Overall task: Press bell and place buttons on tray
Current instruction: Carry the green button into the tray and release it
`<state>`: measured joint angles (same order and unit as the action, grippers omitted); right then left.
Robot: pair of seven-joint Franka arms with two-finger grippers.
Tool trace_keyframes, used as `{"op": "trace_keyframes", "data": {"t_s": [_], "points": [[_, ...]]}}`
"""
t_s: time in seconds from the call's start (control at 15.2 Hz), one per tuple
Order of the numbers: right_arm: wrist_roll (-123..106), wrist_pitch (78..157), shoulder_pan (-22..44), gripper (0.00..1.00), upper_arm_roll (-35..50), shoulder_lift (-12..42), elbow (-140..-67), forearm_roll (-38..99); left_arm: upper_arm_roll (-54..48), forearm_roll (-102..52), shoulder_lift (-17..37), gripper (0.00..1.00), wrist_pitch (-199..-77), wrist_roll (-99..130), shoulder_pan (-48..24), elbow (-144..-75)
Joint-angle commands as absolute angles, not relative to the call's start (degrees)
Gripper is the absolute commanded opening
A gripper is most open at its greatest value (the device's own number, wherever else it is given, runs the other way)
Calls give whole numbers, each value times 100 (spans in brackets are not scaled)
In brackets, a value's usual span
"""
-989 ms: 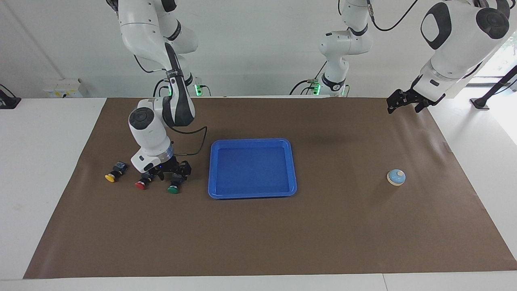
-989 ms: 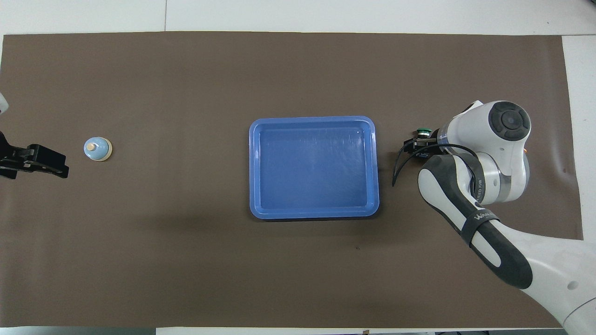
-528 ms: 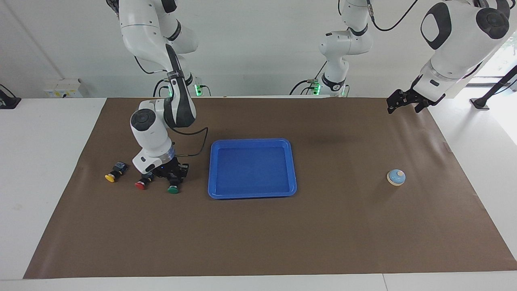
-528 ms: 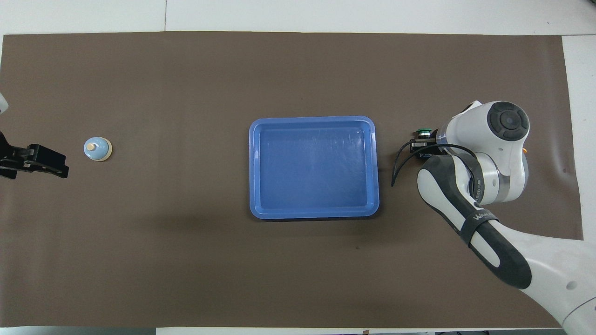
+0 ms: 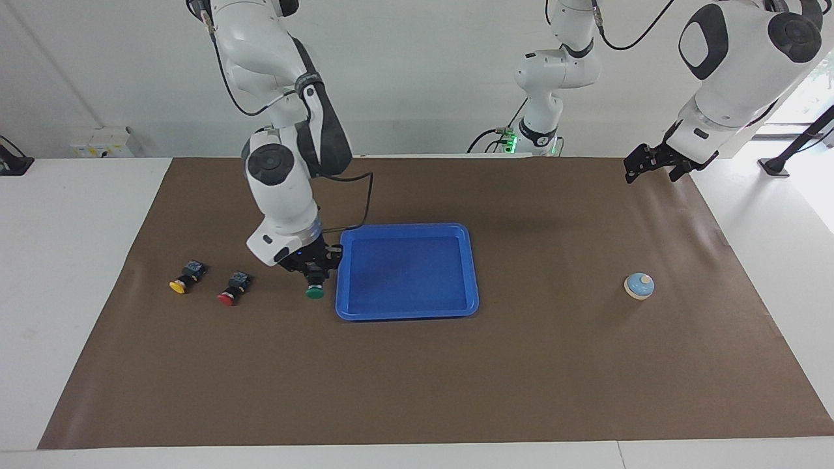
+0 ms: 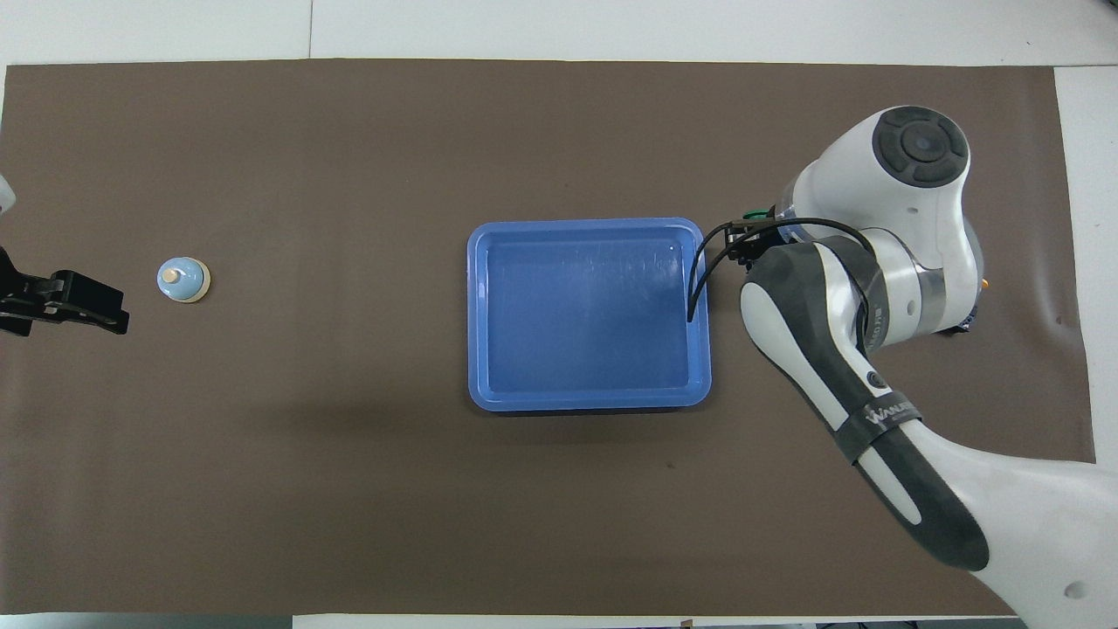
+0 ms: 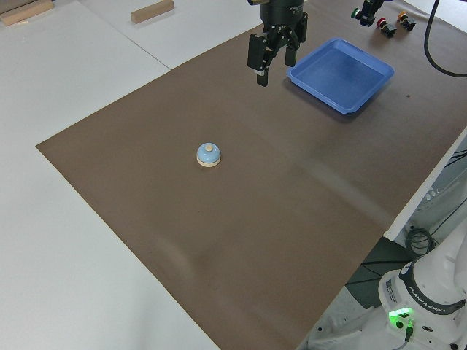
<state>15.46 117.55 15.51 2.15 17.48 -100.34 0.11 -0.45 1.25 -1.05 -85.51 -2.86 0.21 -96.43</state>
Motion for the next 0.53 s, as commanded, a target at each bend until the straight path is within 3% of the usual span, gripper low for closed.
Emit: {"op": "trace_keyframes", "data": {"t_s": [0.0, 0.46], "points": [[2089, 11777, 1976, 0, 202, 1960, -9923, 79, -9, 105, -237, 100, -8622, -220, -9, -9765], [2495, 12814, 2162, 0, 202, 2153, -10582, 114, -9, 105, -237, 100, -8622, -229, -9, -9765]]}}
